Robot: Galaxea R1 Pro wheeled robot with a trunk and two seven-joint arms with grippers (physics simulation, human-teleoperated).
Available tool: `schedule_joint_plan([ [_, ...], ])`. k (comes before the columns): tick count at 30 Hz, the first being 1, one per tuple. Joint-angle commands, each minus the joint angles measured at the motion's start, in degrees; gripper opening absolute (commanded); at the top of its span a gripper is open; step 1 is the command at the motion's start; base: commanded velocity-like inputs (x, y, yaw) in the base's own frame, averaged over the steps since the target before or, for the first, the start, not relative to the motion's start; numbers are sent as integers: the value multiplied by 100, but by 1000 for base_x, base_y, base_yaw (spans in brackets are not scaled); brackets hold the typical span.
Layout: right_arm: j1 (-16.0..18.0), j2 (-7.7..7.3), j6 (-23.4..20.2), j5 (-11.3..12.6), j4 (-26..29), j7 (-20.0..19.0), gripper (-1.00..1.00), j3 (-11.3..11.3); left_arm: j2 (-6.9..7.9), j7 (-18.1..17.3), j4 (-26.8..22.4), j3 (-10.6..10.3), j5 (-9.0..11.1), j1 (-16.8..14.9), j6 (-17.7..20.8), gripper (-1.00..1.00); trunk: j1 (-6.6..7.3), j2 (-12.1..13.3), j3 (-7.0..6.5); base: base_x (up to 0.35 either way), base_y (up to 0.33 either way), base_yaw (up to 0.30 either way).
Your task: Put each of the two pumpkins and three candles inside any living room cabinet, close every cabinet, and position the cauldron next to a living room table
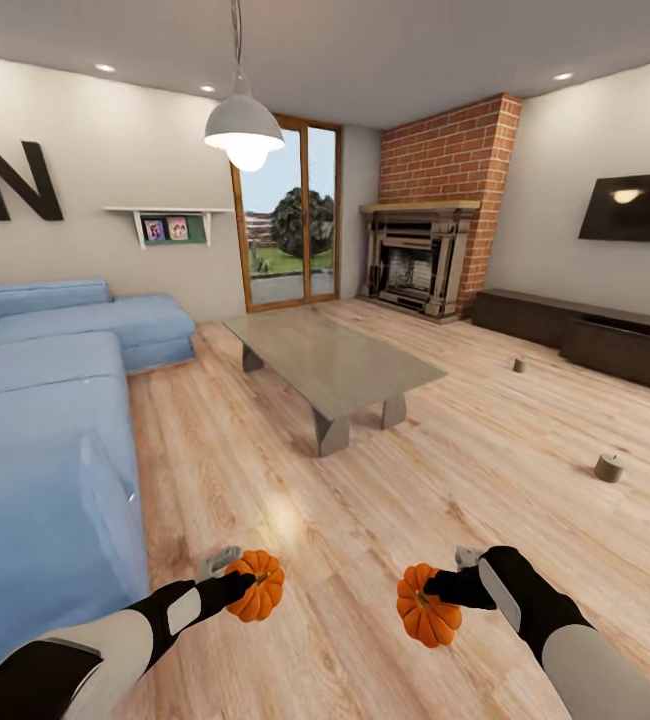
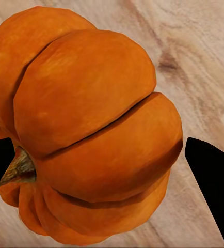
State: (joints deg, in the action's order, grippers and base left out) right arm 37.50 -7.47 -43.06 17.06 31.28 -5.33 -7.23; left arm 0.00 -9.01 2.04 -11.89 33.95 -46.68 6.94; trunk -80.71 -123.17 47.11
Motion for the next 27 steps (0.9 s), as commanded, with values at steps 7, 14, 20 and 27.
schedule_joint_plan([
  [7,3,-6,-17,0,1,-5,-100,-36,-12,-23,18,-50,59,-8,9,-100,155,279,-120,0,0,0],
  [14,3,-5,-8,-1,1,-4,-100,-35,-43,27,20,-50,58,-8,9,-100,309,560,-245,0,0,0],
  [20,3,-2,-9,1,8,-14,-100,-41,-44,30,19,-50,56,-8,9,-100,441,801,-353,0,0,0],
  [27,3,-1,-9,1,9,-15,-100,-42,-44,30,19,-50,57,-8,9,-100,594,1082,-489,0,0,-166],
])
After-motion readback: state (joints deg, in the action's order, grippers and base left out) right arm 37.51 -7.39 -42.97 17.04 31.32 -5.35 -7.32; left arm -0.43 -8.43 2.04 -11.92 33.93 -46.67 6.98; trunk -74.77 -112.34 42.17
